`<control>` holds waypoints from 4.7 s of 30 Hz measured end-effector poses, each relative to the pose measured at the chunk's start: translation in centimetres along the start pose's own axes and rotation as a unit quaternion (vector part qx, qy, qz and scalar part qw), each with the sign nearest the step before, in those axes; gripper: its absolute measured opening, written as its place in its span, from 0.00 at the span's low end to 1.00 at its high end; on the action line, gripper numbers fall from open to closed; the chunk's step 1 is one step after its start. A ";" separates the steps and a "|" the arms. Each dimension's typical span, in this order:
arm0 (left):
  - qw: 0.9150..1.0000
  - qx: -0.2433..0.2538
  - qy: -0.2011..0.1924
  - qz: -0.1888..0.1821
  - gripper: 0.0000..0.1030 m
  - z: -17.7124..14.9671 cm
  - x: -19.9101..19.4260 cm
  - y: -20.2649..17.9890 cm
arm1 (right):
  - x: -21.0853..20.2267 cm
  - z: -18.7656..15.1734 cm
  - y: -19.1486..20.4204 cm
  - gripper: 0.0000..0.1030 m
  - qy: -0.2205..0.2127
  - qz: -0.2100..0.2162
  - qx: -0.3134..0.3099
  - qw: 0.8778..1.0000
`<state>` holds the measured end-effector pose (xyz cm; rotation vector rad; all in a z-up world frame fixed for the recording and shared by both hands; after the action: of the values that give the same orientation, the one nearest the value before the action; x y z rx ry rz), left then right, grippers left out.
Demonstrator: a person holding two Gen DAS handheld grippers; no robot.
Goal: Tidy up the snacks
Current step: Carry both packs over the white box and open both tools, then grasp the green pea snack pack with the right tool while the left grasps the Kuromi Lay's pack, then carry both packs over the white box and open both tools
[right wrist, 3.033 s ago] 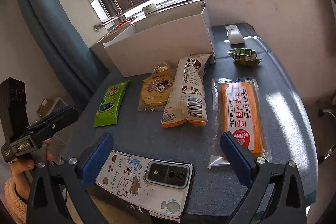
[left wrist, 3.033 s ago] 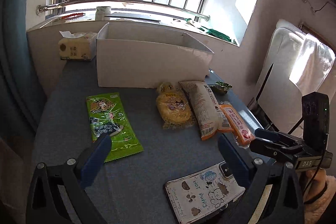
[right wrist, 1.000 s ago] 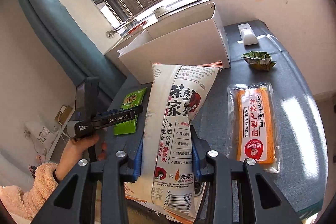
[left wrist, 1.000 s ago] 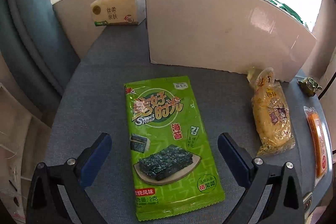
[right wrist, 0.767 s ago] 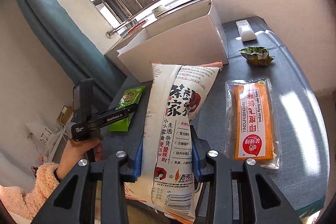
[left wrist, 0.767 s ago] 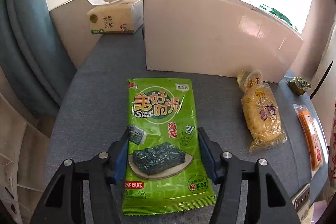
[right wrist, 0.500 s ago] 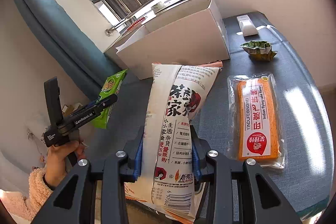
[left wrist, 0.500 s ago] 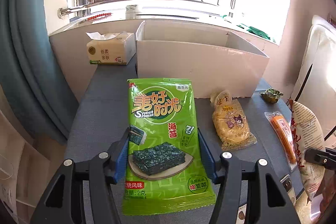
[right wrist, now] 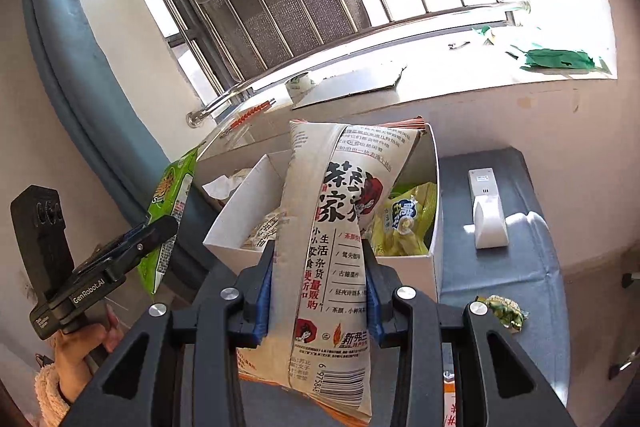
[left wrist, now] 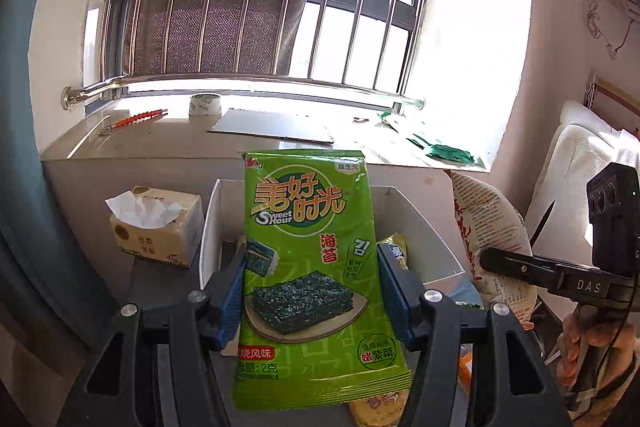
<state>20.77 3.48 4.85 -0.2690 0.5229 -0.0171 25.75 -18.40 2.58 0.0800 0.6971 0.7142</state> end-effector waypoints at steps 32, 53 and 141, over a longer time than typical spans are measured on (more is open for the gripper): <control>0.999 0.009 0.043 -0.026 1.00 -2.6 -1.2 0.8 | -0.8 -1.6 0.7 1.00 0.010 -0.013 -0.009 1.000; 0.994 -0.054 0.093 -0.028 1.00 -21.7 -6.2 -1.5 | -6.8 -20.2 -6.0 1.00 0.059 -0.116 0.067 0.989; 0.999 -0.014 0.008 -0.028 0.77 -6.3 -3.3 0.4 | -1.8 -7.1 3.1 0.43 0.029 -0.027 -0.056 0.998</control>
<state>14.81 2.59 1.11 -0.3117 0.5308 -0.0655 18.66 -18.34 -1.00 -0.0622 0.7115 0.7051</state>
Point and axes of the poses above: each gripper's, at about its wrist camera, not at the fingertips, and x roughly the way its jaws point, y to its left, z to its top, the point moved 4 cm from there along x, roughly the way its jaws point, and after that the axes turned 5 degrees about -x, right-handed, at the moved point
